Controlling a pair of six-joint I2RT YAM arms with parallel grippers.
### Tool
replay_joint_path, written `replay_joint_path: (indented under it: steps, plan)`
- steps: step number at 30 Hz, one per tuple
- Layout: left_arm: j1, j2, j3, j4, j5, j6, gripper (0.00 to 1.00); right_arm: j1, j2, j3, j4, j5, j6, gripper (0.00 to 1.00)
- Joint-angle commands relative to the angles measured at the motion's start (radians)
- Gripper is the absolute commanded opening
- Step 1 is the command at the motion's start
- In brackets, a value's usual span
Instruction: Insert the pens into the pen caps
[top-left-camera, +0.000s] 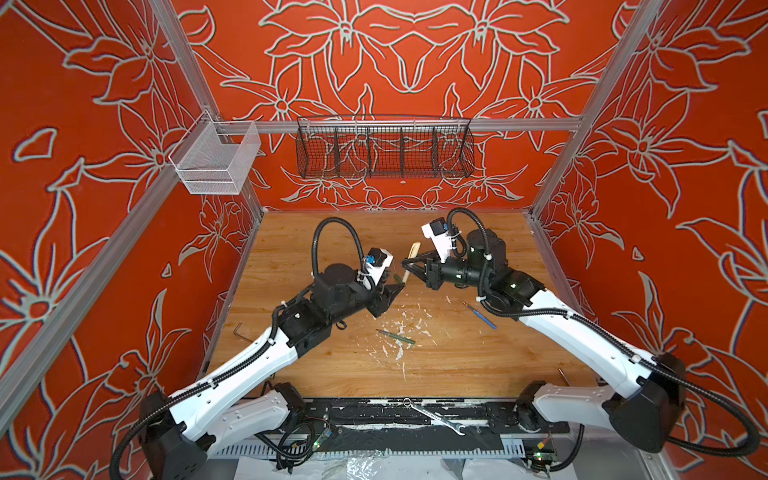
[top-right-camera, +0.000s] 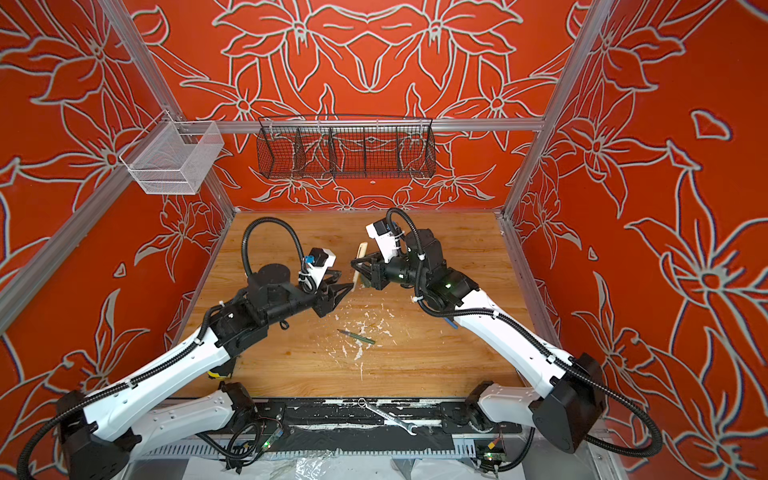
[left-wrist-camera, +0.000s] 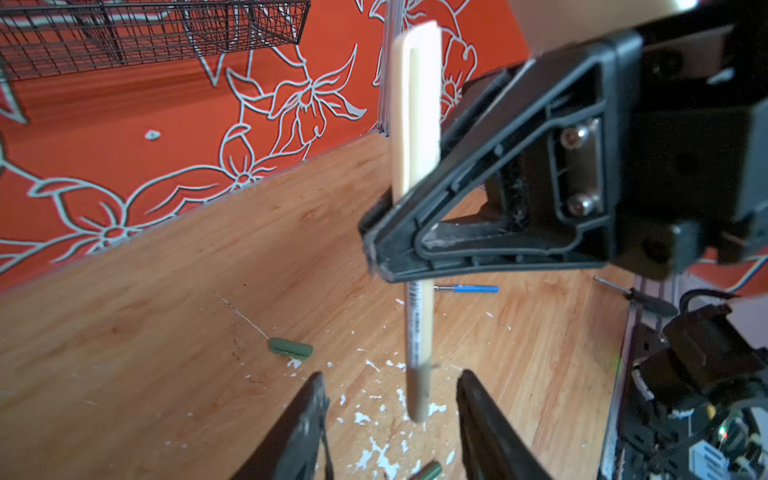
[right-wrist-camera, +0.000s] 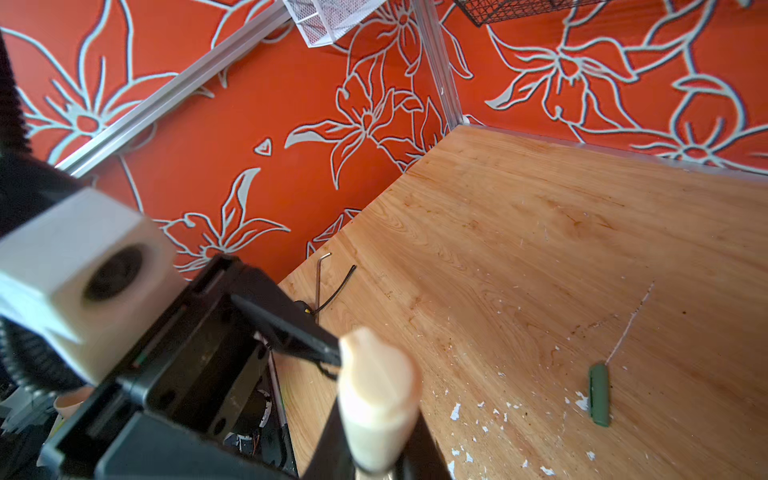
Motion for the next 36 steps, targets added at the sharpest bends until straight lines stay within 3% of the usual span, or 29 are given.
replay_joint_path:
  steps: [1,6,12,28,31,36]
  plan:
    - [0.077,0.070,0.070,-0.181,0.264,0.032,0.55,-0.024,0.018,0.011,-0.016,-0.052,0.045,0.00]
    - [0.124,0.142,0.082,-0.151,0.478,0.028,0.55,-0.033,0.020,-0.021,0.066,-0.095,0.103,0.00]
    - [0.168,0.167,0.078,-0.115,0.606,0.008,0.55,-0.045,0.013,-0.042,0.085,-0.105,0.113,0.00]
    - [0.178,0.178,0.061,-0.062,0.636,-0.024,0.51,-0.049,0.013,-0.103,0.232,-0.132,0.176,0.00]
    - [0.178,0.185,0.061,-0.061,0.639,-0.024,0.45,-0.049,0.017,-0.111,0.259,-0.137,0.191,0.00]
    - [0.178,0.189,0.059,-0.062,0.634,-0.028,0.29,-0.049,0.022,-0.119,0.287,-0.134,0.201,0.00]
